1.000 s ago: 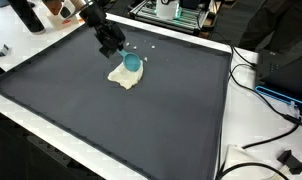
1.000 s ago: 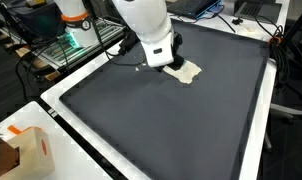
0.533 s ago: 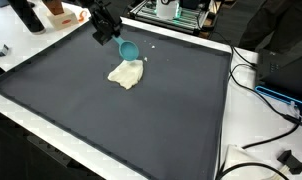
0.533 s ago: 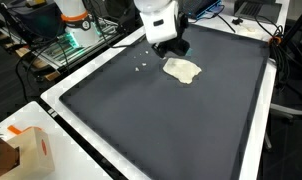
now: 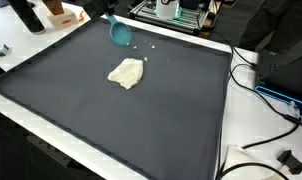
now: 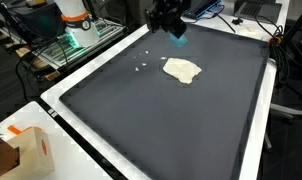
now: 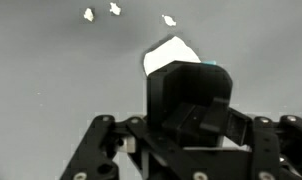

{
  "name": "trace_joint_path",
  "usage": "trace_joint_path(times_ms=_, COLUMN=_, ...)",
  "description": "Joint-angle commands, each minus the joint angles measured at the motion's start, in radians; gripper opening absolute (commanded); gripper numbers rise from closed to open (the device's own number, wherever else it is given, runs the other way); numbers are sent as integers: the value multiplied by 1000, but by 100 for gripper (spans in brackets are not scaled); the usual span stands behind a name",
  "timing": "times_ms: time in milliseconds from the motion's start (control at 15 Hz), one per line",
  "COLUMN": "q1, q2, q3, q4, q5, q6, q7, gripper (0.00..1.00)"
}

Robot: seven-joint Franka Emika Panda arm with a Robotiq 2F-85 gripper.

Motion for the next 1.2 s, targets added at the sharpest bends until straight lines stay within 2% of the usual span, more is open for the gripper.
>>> trace_joint_path(times_ms=0, q1=46, q2=-12, q3=-18, q4=57, q5=-166, q6=-126, q7=232, gripper=19)
trace_joint_path(times_ms=533, q1=145, q2=97, q3=-5, q4=248, q5=-454, q6=-400, q7=646, gripper=19)
trace_joint_path(times_ms=867, q1=213, q2=215, q3=-12, q4=344, q5=-623, q6=-487, q7=852, gripper=19)
trace_joint_path(times_ms=1133, q1=260, q2=308, q3=-17, q4=399, q5=-742, q6=-528, q7=952, gripper=19)
